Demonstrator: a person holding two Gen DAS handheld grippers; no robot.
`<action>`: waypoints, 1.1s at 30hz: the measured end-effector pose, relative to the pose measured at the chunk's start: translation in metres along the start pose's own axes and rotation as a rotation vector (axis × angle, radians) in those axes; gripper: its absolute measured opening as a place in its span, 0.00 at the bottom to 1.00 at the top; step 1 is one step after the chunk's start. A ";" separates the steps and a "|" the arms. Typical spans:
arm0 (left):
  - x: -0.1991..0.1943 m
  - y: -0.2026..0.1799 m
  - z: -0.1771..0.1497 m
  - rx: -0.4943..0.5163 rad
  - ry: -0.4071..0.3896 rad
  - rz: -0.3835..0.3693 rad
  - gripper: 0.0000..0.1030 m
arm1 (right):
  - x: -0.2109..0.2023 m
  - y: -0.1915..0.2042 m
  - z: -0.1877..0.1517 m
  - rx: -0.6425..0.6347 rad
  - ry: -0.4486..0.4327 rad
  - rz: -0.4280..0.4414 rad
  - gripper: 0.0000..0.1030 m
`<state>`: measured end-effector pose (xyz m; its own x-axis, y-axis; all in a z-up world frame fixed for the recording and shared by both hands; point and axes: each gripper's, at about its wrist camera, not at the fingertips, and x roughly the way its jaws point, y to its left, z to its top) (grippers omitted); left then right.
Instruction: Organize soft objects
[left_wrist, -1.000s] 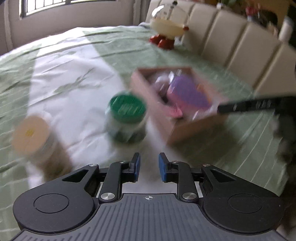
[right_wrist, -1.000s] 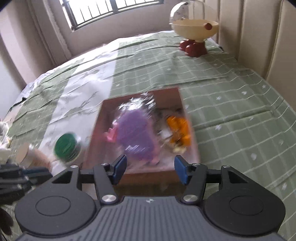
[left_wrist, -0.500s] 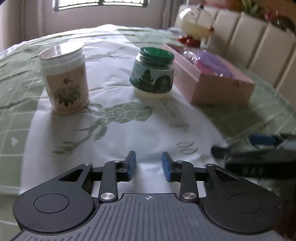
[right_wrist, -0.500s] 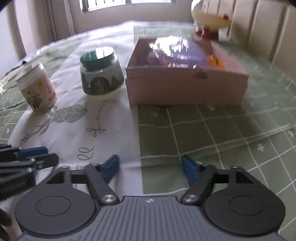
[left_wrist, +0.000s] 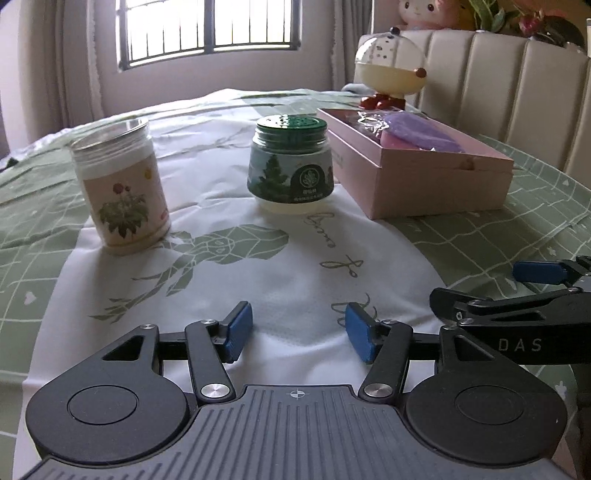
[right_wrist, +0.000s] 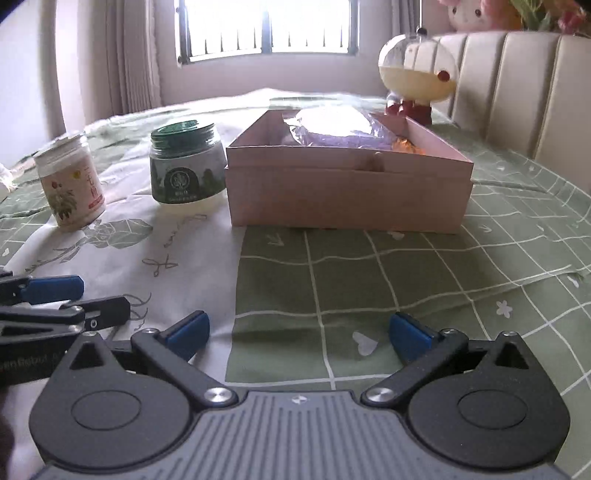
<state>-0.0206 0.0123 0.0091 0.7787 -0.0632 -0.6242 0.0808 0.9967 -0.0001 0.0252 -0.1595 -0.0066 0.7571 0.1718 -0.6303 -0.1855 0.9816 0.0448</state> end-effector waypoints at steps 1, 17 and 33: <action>0.000 0.000 0.000 -0.002 -0.002 -0.002 0.61 | 0.001 0.000 0.000 0.005 0.000 -0.002 1.00; 0.001 0.001 -0.002 -0.009 -0.018 -0.007 0.60 | 0.002 -0.001 -0.002 0.030 -0.014 -0.036 1.00; 0.001 0.001 -0.002 -0.010 -0.018 -0.007 0.60 | 0.002 -0.001 -0.002 0.032 -0.015 -0.035 1.00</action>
<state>-0.0207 0.0136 0.0069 0.7890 -0.0713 -0.6103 0.0804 0.9967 -0.0125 0.0260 -0.1602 -0.0093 0.7720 0.1386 -0.6203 -0.1392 0.9891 0.0478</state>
